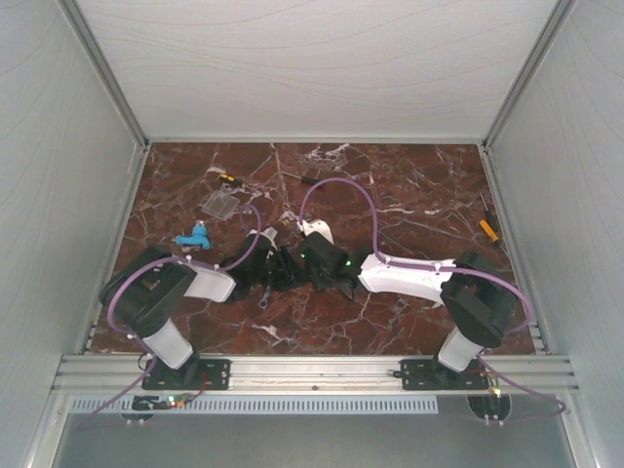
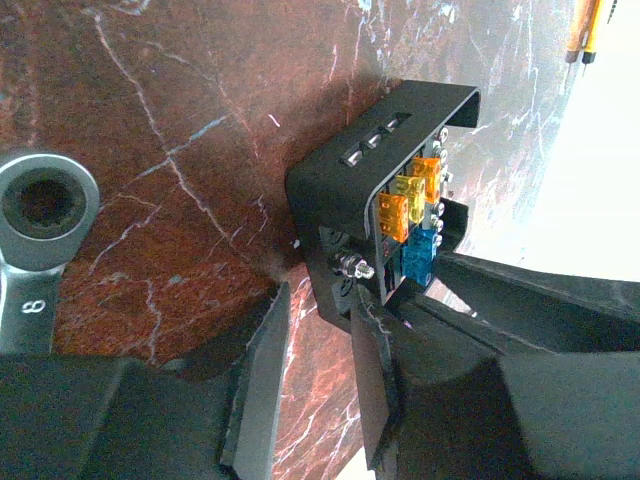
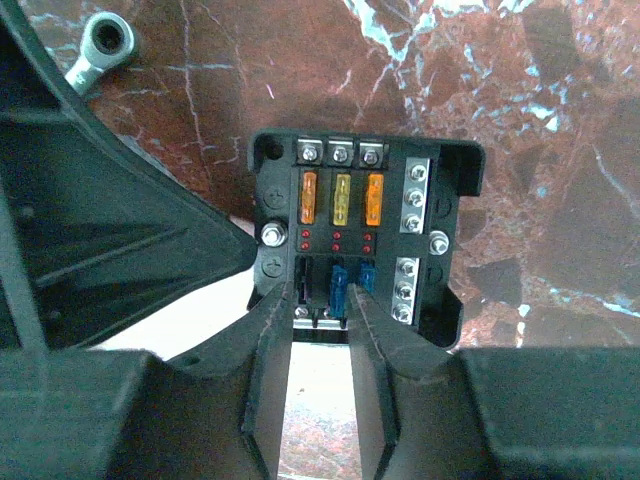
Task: Snap on the fuse box
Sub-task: Install the fuse at the fuse box base.
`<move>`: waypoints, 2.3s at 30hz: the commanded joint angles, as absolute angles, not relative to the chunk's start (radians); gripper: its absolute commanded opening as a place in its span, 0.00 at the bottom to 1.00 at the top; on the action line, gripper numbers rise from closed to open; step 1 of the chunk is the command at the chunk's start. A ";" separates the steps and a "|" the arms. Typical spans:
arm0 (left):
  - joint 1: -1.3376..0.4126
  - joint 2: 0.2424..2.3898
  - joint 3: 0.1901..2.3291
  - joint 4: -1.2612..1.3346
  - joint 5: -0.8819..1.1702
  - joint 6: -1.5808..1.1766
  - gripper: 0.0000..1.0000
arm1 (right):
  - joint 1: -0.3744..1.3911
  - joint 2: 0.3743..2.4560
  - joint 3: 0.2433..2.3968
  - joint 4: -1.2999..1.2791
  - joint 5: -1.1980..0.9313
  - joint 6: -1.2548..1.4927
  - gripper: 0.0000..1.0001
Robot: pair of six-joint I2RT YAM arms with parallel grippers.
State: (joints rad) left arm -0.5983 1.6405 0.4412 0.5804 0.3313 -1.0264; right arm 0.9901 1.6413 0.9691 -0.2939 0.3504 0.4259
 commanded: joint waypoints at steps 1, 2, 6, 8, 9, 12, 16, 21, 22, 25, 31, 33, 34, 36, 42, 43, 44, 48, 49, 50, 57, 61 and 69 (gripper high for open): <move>-0.601 1.620 0.437 0.614 0.342 -1.031 0.32 | 0.986 1.597 1.043 -0.366 0.347 0.381 0.26; -0.601 1.620 0.439 0.614 0.342 -1.029 0.32 | 0.977 1.598 1.051 -0.380 0.330 0.372 0.26; -0.599 1.623 0.447 0.611 0.351 -1.028 0.34 | 0.930 1.606 1.075 -0.430 0.241 0.340 0.24; -0.600 1.627 0.454 0.609 0.354 -1.024 0.35 | 0.914 1.609 1.081 -0.443 0.214 0.326 0.22; -0.600 1.627 0.459 0.605 0.354 -1.021 0.35 | 0.908 1.610 1.085 -0.449 0.198 0.320 0.21; -0.598 1.629 0.466 0.595 0.349 -1.014 0.36 | 0.893 1.621 1.098 -0.458 0.147 0.309 0.20; -0.595 1.632 0.472 0.585 0.344 -1.009 0.38 | 0.884 1.651 1.121 -0.471 0.130 0.299 0.18; -0.595 1.649 0.477 0.586 0.350 -1.008 0.38 | 0.879 1.673 1.133 -0.470 0.136 0.292 0.14; -0.594 1.652 0.479 0.588 0.351 -1.008 0.38 | 0.878 1.678 1.135 -0.470 0.136 0.292 0.13; -0.595 1.660 0.480 0.588 0.353 -1.008 0.38 | 0.875 1.690 1.143 -0.476 0.145 0.291 0.11; -0.595 1.671 0.480 0.593 0.357 -1.008 0.38 | 0.876 1.708 1.152 -0.487 0.165 0.295 0.10; -0.594 1.676 0.480 0.596 0.359 -1.008 0.38 | 0.876 1.711 1.154 -0.489 0.171 0.296 0.10; -0.595 1.679 0.480 0.599 0.360 -1.009 0.38 | 0.875 1.712 1.154 -0.489 0.171 0.296 0.10; -0.595 1.682 0.480 0.601 0.362 -1.008 0.38 | 0.876 1.717 1.153 -0.487 0.170 0.296 0.10; -0.594 1.685 0.482 0.604 0.361 -1.009 0.37 | 0.876 1.737 1.159 -0.490 0.147 0.297 0.06; -0.595 1.686 0.482 0.603 0.361 -1.009 0.37 | 0.877 1.738 1.160 -0.490 0.145 0.296 0.04; -0.595 1.688 0.482 0.604 0.361 -1.008 0.37 | 0.876 1.739 1.160 -0.492 0.143 0.296 0.04; -0.595 1.696 0.483 0.609 0.363 -1.009 0.36 | 0.876 1.750 1.171 -0.515 0.139 0.295 0.02; -0.595 1.698 0.483 0.609 0.365 -1.009 0.35 | 0.877 1.753 1.174 -0.526 0.139 0.293 0.02; -0.595 1.700 0.482 0.610 0.365 -1.009 0.35 | 0.876 1.759 1.177 -0.535 0.134 0.293 0.02; -0.595 1.704 0.480 0.613 0.365 -1.013 0.34 | 0.877 1.774 1.175 -0.617 0.108 0.286 0.00; -0.595 1.707 0.480 0.615 0.367 -1.014 0.33 | 0.876 1.774 1.156 -0.649 0.125 0.285 0.00; -0.595 1.706 0.479 0.615 0.367 -1.014 0.31 | 0.873 1.736 1.145 -0.649 0.156 0.290 0.02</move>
State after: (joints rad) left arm -0.5972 1.6859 0.4606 0.6224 0.3748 -1.0237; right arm 0.8787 1.7451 1.1736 -0.5388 0.1322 0.3008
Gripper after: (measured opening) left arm 0.314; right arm 0.012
